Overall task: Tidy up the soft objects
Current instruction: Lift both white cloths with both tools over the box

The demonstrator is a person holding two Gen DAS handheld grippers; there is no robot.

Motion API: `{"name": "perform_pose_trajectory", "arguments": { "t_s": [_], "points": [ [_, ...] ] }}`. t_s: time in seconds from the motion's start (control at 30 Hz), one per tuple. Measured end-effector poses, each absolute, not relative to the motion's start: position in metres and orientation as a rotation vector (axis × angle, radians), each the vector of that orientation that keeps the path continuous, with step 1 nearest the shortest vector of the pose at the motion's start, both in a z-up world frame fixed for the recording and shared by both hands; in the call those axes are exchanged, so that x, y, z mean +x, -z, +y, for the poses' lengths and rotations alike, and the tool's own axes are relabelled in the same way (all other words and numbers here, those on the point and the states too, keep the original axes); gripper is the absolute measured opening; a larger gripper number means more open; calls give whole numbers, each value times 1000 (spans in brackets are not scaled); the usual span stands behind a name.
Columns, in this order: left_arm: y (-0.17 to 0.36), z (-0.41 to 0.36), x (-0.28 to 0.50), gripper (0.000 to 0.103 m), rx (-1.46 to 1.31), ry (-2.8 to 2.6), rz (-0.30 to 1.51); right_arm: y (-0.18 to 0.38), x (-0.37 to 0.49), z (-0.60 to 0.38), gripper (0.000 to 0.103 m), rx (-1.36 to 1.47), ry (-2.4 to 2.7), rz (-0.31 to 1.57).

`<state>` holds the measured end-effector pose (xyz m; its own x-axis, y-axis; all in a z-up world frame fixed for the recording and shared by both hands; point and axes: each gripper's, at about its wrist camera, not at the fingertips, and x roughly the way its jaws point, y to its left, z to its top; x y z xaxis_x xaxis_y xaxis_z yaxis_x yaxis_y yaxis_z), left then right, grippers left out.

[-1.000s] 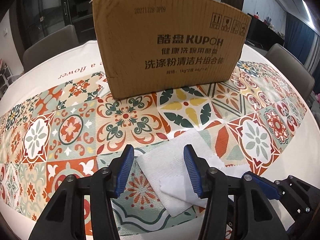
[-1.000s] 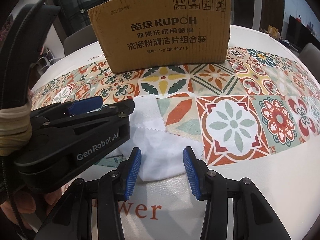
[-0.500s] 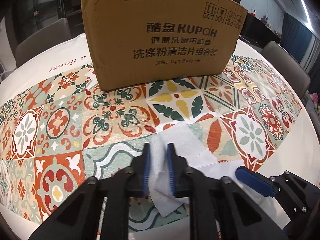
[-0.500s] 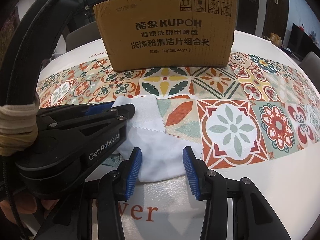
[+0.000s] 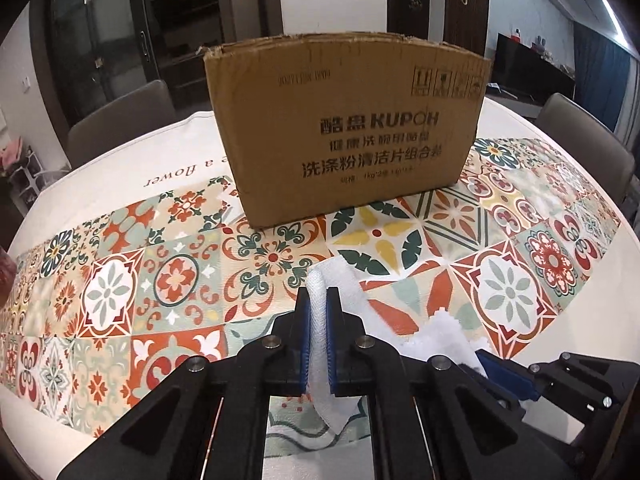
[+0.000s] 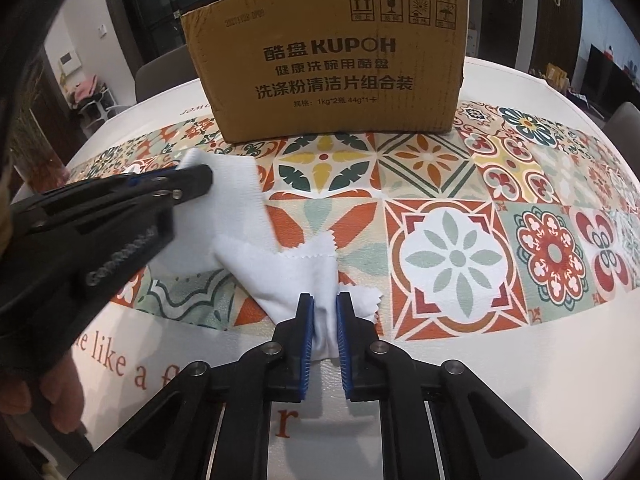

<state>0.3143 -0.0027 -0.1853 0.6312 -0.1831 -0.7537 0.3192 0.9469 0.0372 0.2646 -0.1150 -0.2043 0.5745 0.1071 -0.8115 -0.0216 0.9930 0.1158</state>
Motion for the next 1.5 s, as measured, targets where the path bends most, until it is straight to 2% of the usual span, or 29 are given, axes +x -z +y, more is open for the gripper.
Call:
{"name": "perform_pose_trajectory", "arguments": {
  "t_s": [0.4,1.5],
  "points": [
    [165,4,299,9,127,250,829,175,260,-122,11,66,-94,885],
    [65,0,268,9,56,200,650,65,255,-146,11,-3,-102,648]
  ]
}}
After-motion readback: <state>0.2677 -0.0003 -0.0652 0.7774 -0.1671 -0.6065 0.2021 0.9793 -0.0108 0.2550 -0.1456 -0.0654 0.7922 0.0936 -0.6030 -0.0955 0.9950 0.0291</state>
